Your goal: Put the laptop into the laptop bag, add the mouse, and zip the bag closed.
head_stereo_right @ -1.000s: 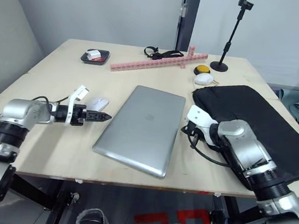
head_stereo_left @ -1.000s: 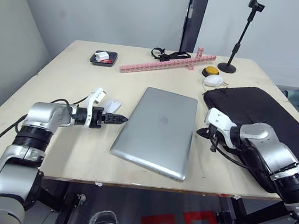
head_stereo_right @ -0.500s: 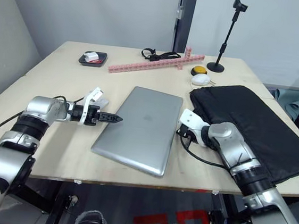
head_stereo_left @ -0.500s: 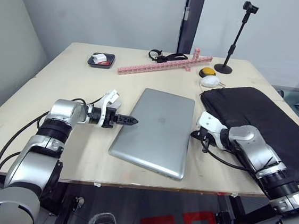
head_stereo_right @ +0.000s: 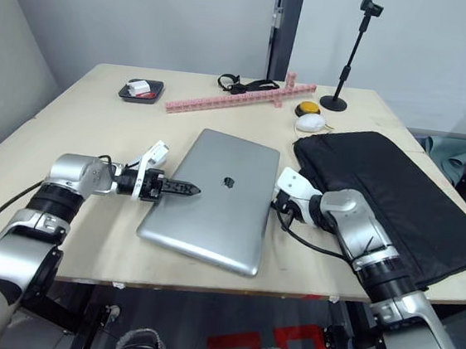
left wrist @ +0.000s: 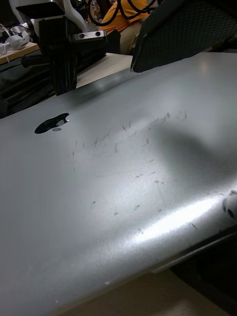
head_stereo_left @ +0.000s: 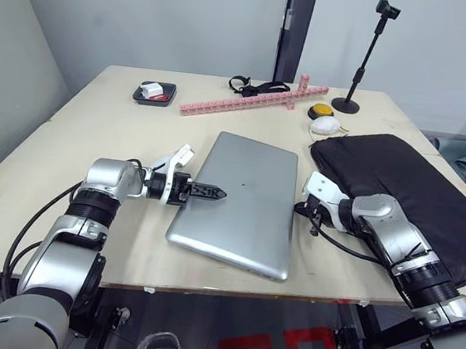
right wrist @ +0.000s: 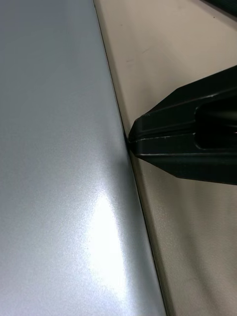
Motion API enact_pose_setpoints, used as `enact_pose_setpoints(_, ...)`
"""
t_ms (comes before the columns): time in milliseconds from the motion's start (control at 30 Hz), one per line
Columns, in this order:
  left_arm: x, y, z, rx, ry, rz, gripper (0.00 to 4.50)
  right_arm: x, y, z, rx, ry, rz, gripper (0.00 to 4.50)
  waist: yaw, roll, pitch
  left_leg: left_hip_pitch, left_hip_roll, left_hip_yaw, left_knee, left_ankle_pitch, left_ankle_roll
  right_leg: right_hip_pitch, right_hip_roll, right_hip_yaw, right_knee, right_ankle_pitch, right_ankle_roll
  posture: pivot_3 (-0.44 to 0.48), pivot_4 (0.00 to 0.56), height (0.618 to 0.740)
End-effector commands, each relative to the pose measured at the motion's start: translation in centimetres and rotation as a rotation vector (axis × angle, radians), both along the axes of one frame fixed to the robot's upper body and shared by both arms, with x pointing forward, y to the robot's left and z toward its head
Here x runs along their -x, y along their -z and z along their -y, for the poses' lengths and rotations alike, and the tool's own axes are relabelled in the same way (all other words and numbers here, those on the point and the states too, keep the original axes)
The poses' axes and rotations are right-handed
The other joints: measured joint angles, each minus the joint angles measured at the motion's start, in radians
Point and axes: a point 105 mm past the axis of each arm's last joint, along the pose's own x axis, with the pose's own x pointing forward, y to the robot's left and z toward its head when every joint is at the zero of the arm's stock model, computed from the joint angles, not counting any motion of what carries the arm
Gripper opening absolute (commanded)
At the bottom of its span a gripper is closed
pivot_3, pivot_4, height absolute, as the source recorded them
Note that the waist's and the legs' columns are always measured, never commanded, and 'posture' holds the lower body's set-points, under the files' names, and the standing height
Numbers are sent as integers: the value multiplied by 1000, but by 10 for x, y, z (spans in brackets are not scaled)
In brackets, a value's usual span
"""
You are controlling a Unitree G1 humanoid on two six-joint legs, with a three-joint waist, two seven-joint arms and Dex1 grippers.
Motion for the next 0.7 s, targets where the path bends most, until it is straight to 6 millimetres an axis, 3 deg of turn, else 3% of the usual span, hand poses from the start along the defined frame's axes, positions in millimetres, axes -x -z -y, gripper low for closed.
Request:
enact_pose_setpoints(33,2,-24,8,67,61,76,4500,2,-5,-13,-16,-57,24,18,-1,0,0,0,0,0,-1,0,0,0,0,0,0,0,0,0,150,740)
enact_pose_setpoints(333,18,-43,-4,116,71,26,4500,3,-3,-13,-18,-62,20,18,-10,0,1,0,0,1,-4,-1,-1,0,0,-1,-3,0,0,0,150,740)
enact_pose_setpoints(667,31,-33,-7,86,90,-13,4500,5,0,-16,-18,-74,12,18,-17,1,2,0,0,1,-8,-1,-2,-1,0,-1,-7,0,0,0,150,740)
enact_pose_setpoints(700,29,-31,-7,84,79,-11,4248,5,0,-16,-18,-75,11,2,-18,1,2,0,0,1,-8,-1,-2,-1,0,-2,-7,0,0,0,150,740)
